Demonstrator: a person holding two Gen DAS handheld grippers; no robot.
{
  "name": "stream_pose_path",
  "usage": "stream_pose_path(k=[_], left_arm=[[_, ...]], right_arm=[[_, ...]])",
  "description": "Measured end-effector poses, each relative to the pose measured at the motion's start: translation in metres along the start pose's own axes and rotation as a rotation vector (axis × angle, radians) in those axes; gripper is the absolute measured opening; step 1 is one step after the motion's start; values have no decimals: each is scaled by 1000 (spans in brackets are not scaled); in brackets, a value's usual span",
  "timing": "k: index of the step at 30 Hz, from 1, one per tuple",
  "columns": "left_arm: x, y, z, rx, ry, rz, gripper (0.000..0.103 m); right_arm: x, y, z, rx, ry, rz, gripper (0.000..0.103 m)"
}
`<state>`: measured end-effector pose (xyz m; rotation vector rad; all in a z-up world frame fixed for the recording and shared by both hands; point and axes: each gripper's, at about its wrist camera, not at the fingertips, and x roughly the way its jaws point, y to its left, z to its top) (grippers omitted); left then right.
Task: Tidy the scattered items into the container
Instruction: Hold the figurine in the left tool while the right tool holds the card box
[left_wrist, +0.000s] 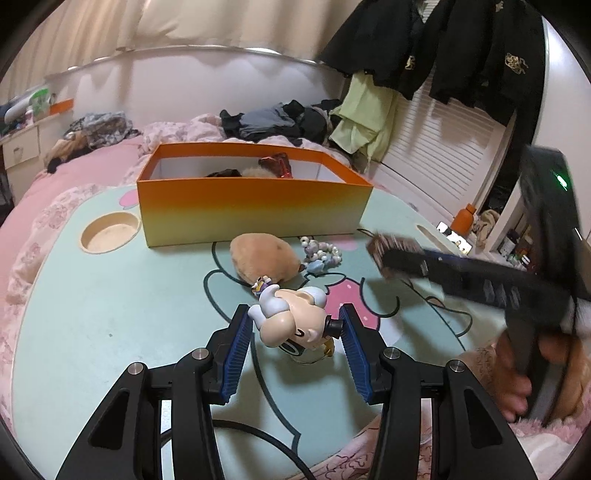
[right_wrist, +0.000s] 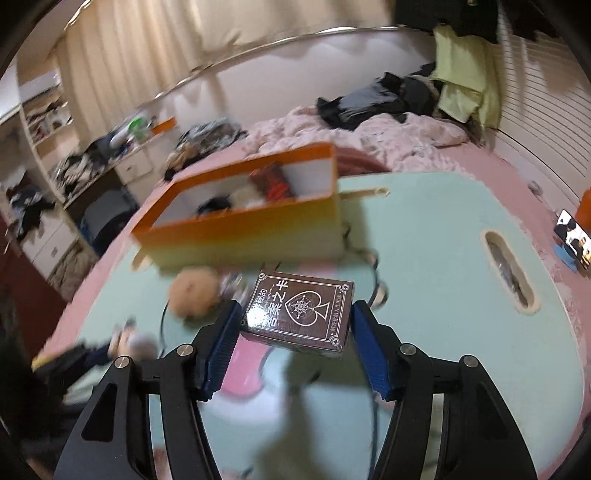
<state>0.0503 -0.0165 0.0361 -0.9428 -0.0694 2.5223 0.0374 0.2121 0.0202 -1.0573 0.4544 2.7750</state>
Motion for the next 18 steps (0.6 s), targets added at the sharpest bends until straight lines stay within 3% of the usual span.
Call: stream_pose_path(k=[7, 18], left_arm=[[5, 4, 0, -12, 14, 10, 47], [12, 5, -4, -9, 42, 16, 47]], right_arm=[[16, 8, -20, -61, 77, -36, 62], [16, 5, -22, -50, 73, -32, 62]])
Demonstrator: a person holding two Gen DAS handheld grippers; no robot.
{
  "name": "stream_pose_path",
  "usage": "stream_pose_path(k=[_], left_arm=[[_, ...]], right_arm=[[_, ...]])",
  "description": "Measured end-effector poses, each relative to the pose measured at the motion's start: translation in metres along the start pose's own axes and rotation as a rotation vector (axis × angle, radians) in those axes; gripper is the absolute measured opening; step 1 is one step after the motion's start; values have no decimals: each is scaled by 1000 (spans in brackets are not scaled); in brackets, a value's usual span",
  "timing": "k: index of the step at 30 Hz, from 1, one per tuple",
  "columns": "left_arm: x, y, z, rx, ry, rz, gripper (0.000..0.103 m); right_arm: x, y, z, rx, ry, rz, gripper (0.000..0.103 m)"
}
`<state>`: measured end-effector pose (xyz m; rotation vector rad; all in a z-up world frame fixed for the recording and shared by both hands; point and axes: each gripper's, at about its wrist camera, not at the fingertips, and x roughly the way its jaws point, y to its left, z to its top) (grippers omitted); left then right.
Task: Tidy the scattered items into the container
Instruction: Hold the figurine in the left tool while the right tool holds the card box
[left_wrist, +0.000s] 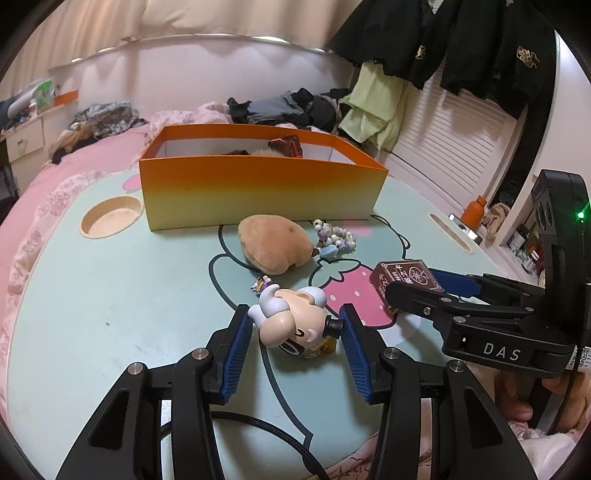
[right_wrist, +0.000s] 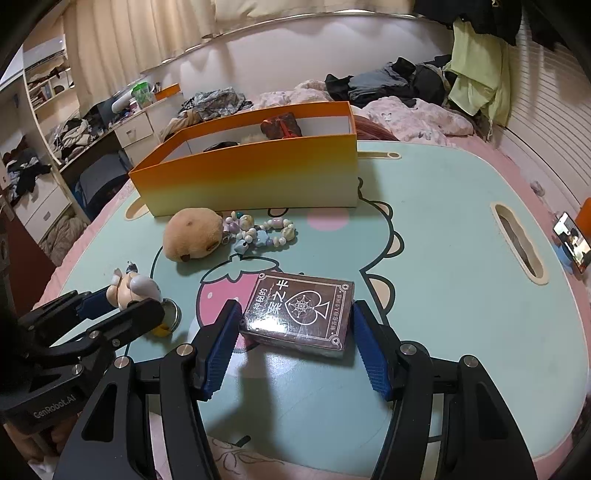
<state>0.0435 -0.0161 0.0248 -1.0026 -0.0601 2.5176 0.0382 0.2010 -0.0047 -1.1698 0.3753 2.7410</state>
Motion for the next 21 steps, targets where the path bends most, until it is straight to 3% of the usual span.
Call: stream_pose_path(k=[21], left_arm=[[-3, -1, -1, -4, -11, -4, 47]], right_arm=[[-8, 7, 0, -27, -44, 32, 62]])
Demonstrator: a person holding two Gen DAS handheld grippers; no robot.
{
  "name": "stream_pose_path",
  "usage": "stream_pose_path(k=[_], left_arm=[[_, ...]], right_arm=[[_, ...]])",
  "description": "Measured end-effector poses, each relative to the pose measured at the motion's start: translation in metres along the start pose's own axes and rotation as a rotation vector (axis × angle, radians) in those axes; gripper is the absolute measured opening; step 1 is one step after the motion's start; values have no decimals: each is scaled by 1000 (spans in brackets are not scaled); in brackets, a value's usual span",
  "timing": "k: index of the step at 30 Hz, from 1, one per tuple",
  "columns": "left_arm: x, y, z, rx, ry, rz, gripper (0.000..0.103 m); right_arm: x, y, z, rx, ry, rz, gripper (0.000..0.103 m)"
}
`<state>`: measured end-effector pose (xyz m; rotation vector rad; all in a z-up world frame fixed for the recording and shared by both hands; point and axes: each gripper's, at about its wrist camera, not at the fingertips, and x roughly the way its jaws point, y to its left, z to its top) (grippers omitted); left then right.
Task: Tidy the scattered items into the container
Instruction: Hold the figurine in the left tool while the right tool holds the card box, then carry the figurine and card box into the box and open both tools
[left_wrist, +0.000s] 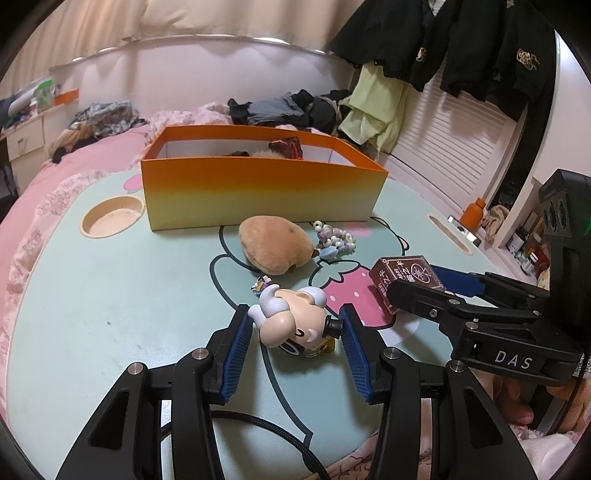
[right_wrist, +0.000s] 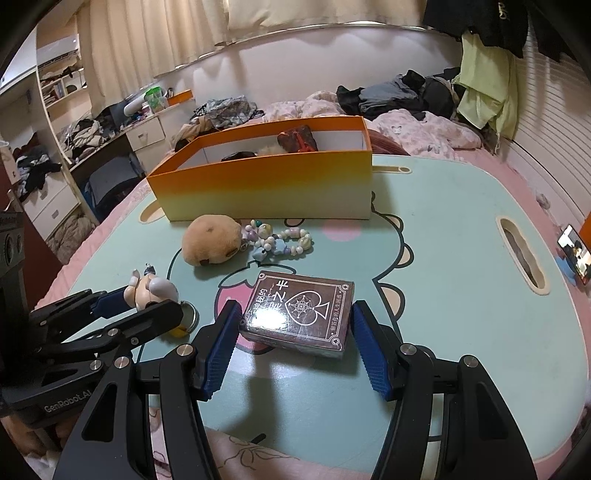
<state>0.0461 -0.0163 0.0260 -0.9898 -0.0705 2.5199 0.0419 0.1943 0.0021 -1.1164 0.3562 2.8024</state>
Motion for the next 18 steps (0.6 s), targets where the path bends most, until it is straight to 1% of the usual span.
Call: stream_pose_path(k=[8, 12, 15, 18], left_arm=[[-8, 3, 14, 7, -37, 0, 47], [-13, 5, 37, 12, -77, -24, 47], [-19, 10, 66, 6, -117, -57, 47], [-21, 15, 93, 10, -148, -52, 47]], right_arm=[[-7, -1, 7, 4, -34, 9, 62], [-10, 2, 21, -7, -64, 18, 62], [-8, 4, 37, -19, -74, 22, 62], [-7, 2, 59, -9, -89, 37, 62]])
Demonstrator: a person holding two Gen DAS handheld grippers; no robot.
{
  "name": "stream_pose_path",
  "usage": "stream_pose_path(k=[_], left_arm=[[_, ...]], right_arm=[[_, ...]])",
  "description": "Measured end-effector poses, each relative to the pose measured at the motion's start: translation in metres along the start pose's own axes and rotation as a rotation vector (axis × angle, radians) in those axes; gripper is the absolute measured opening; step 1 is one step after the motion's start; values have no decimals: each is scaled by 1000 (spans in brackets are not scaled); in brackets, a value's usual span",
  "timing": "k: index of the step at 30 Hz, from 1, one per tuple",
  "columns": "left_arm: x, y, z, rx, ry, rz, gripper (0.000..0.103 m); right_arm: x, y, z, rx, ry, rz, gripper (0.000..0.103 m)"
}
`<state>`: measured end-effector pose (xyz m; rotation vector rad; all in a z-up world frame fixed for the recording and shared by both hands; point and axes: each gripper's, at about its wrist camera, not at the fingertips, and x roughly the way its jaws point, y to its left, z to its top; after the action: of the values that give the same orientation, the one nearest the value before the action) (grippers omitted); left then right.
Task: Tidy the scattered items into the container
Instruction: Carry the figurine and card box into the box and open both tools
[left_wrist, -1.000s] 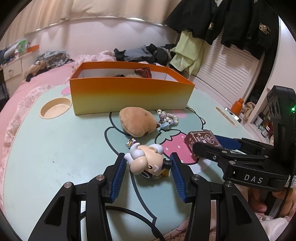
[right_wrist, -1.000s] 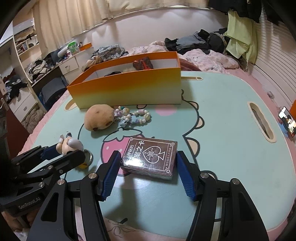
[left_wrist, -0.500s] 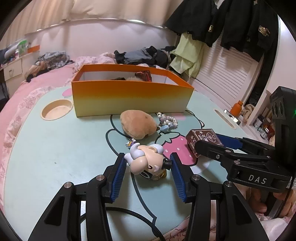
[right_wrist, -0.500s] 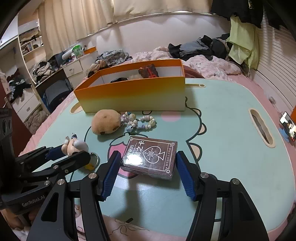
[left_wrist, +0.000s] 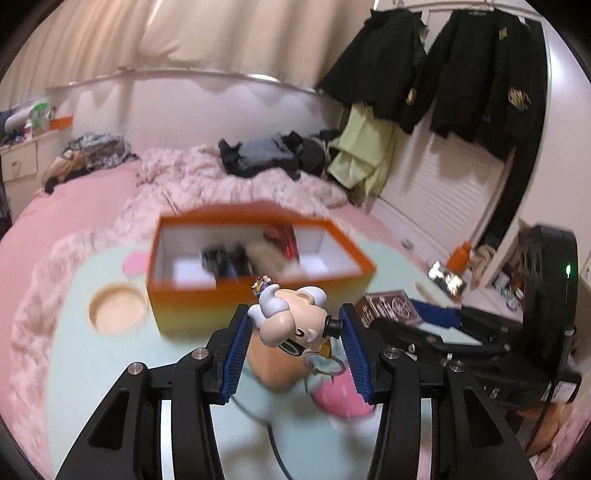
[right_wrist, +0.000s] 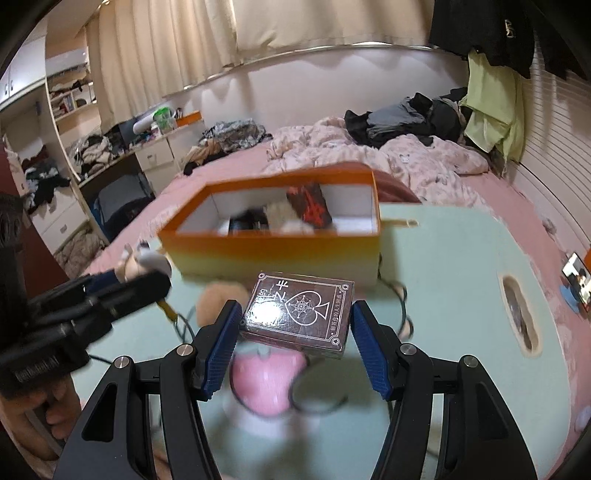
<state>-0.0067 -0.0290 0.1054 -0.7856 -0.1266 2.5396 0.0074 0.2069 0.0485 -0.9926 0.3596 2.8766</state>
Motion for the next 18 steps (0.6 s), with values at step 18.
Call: stream_pose_path(k=[18], left_arm=[[94, 42, 54, -64, 104, 108, 56]], right_arm=[[87, -22, 84, -12, 73, -54, 63]])
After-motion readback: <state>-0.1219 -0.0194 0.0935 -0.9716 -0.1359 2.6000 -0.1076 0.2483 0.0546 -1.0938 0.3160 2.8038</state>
